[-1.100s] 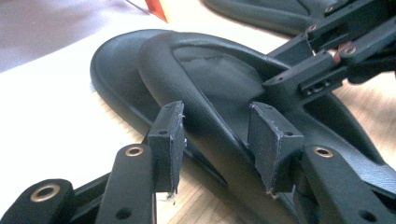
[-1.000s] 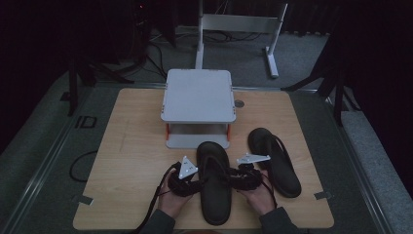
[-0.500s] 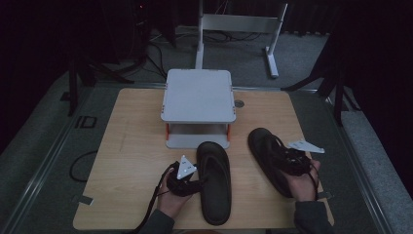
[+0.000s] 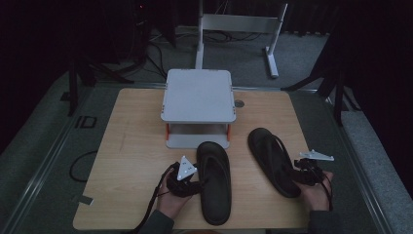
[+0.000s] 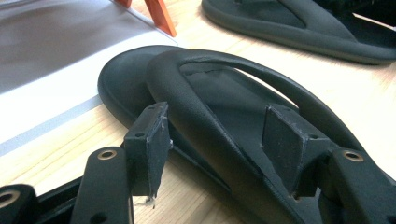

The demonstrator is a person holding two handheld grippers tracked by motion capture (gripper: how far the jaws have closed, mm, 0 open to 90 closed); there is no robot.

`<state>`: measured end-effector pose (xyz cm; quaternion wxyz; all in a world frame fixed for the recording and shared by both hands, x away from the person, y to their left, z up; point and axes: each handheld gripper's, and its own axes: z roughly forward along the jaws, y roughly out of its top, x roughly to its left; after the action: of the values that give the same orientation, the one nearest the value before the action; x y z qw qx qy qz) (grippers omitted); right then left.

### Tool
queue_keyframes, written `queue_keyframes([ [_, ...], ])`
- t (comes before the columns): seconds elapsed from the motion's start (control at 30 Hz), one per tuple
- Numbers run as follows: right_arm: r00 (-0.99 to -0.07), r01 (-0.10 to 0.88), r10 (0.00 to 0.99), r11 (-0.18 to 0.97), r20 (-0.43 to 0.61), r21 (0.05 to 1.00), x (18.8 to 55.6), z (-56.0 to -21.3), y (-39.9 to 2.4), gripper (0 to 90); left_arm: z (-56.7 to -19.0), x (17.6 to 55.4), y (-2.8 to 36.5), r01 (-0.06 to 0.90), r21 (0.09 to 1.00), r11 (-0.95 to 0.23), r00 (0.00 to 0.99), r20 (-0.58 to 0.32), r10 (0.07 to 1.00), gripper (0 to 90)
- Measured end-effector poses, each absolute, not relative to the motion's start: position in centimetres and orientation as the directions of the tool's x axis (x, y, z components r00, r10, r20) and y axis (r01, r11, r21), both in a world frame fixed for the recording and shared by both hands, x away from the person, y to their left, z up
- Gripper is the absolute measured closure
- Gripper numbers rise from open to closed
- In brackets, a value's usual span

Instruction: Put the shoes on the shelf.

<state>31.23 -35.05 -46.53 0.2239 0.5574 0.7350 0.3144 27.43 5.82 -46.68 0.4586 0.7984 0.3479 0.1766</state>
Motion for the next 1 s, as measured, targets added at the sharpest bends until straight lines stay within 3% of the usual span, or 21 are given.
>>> queue_keyframes([
  [0.33,-0.343,0.674,0.939,0.245,0.001,0.697,28.3,-46.5,-32.6,43.0,-45.9,27.3,5.2,0.367,0.865,-0.342,0.711,-0.024,0.703,40.7],
  [0.57,-0.441,0.668,0.892,0.256,0.095,0.699,27.0,-46.2,-31.2,43.9,-45.9,27.3,4.6,0.360,0.866,-0.346,0.720,-0.022,0.693,40.7],
  [0.67,-0.459,0.654,0.883,0.258,0.102,0.711,27.3,-46.0,-31.4,45.5,-45.9,27.3,4.6,0.358,0.867,-0.347,0.720,-0.021,0.693,40.7],
  [0.83,-0.379,0.621,0.917,0.153,0.123,0.769,29.8,-45.2,-33.4,44.6,-45.9,27.4,4.7,0.358,0.867,-0.347,0.719,-0.018,0.695,40.7],
  [1.0,-0.379,0.629,0.920,0.176,0.101,0.757,32.4,-45.6,-33.2,54.0,-45.9,27.4,4.6,0.360,0.868,-0.343,0.719,-0.024,0.694,40.7],
])
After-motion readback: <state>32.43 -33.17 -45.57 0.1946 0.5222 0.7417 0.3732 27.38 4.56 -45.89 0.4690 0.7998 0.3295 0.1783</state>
